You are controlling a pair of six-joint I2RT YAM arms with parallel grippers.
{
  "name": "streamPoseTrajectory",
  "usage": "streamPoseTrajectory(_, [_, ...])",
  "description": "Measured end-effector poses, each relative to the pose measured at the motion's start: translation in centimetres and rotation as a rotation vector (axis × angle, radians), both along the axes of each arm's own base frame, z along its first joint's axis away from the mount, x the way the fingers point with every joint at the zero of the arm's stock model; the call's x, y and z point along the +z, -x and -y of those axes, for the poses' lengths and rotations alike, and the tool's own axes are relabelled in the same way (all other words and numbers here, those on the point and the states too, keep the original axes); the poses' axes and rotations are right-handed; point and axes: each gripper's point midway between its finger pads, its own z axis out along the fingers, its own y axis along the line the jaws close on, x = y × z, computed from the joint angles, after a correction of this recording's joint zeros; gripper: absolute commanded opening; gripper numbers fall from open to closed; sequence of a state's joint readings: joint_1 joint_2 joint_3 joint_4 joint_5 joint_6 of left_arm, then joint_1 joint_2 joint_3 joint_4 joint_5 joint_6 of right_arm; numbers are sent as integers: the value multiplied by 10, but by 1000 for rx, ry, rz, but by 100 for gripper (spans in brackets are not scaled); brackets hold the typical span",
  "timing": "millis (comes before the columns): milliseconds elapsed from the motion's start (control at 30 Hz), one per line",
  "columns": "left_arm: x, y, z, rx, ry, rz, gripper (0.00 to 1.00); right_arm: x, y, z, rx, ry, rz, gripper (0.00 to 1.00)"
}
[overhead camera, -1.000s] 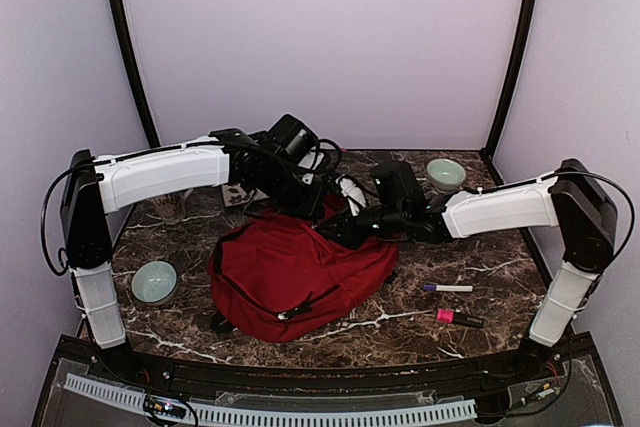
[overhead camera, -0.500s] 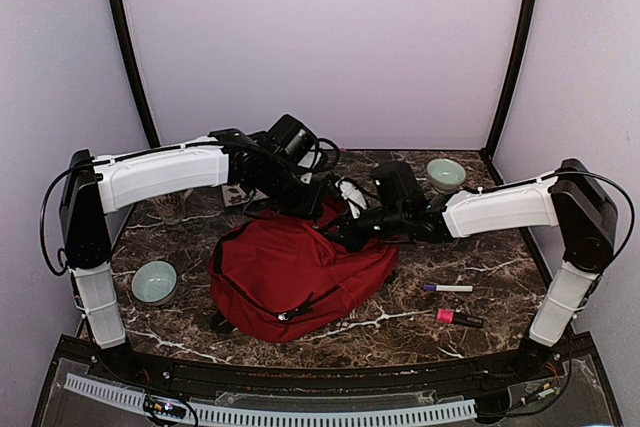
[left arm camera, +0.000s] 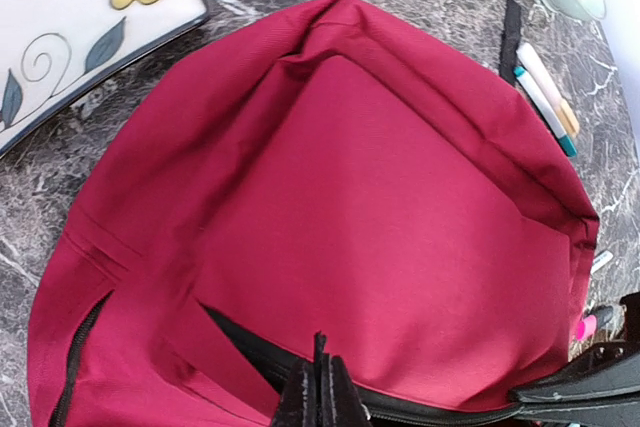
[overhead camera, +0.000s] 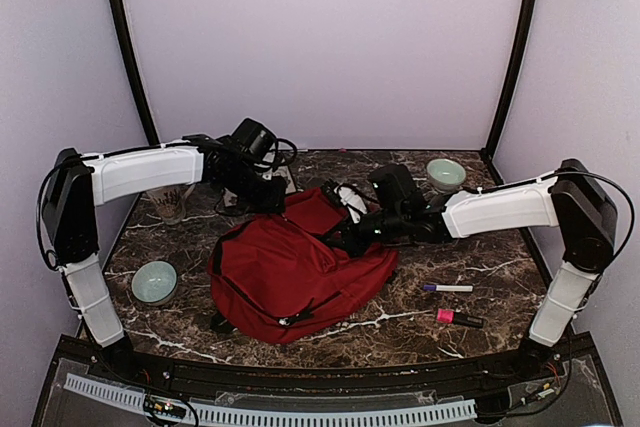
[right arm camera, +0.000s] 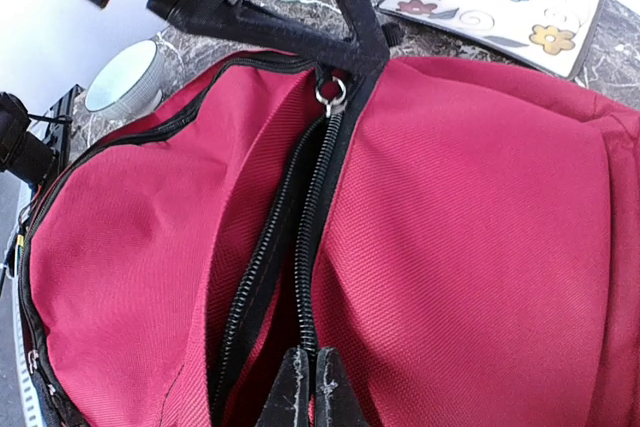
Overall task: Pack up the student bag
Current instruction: Unzip the lower front pocket of the student bag.
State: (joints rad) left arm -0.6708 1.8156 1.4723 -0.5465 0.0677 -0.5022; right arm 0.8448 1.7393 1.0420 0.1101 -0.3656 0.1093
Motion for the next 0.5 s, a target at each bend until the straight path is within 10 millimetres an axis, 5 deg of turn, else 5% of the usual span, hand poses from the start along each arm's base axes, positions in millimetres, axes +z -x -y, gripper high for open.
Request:
streamPoseTrajectory(133, [0,-5,-6,16,3,1,0,1,0,0,2,10,-3,0])
streamPoseTrajectory(333, [8,-10,6,-12,81,16,0,8,-3,-2,0,27,-5,50])
streamPoseTrajectory(500, [13,-7,22,-60,165,5,0,27,-20,-17,-2,29,17,54])
